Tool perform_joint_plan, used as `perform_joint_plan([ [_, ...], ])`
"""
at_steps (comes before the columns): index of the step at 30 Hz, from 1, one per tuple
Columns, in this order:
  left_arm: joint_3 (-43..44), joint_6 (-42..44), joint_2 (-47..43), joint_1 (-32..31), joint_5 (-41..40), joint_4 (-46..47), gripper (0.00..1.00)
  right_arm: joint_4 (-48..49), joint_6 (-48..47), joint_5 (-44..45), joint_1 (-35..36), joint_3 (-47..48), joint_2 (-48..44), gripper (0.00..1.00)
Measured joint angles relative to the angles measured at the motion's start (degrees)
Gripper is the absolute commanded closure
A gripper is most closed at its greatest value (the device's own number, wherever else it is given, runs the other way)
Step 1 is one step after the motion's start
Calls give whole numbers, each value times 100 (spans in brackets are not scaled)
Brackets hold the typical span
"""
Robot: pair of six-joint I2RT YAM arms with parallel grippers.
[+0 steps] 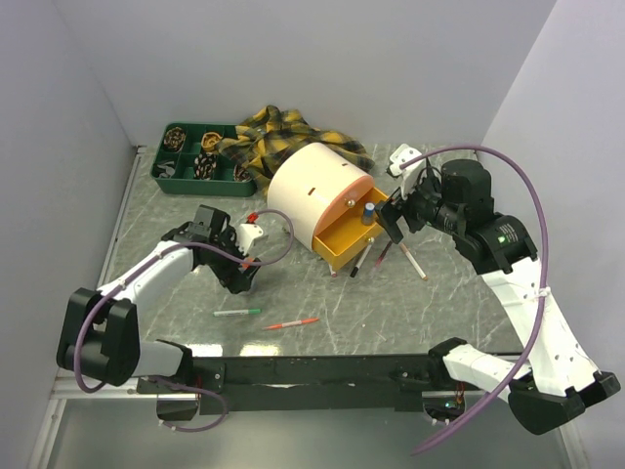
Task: Sort the stationery into containers
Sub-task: Pick up the stationery from the center of the board, then place the stationery in the drawer.
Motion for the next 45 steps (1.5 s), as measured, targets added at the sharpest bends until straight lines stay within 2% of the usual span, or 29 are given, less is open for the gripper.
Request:
perform_joint_plan([
  [6, -4, -107, 116, -46, -26, 94, 0, 22, -2, 0, -26, -63, -2, 4],
  [10, -26, -94, 160, -57, -37, 94, 9, 59, 0, 0, -37, -116, -35, 4],
  [13, -105, -85, 160, -63, -35, 85, 23, 63, 0, -2, -42, -146, -50, 4],
  [14, -131, -92, 160, -63, -35, 85, 39, 66, 0, 0, -48, -146, -52, 4],
  [16, -181, -105, 160, -63, -20, 72, 58, 68, -2, -2, -59, -151, -61, 5],
  [17, -190, -52, 151, -63, 13, 42, 73, 76, -2, -2, -59, -157, -63, 4],
  [18, -190, -68, 140, -68, 13, 50, 75, 96, -2, -2, -61, -177, -74, 4],
  [25, -166, -39, 103, -70, 44, -107, 78, 109, -4, 0, -70, -280, -101, 5],
  [29, 317, 114, -7, -70, 87, -861, 81, 109, -28, 7, -70, -286, -98, 5],
  [34, 2015, 413, -256, -90, 476, -1884, 80, 111, -72, 57, -76, -291, -98, 5],
  [38, 3467, 509, -177, -229, 907, -2321, 81, 155, -68, 101, -146, -343, -103, 5],
  [45, 5149, 358, 581, -1099, 1248, -2736, 77, 306, 201, 597, -474, -439, -138, 5],
])
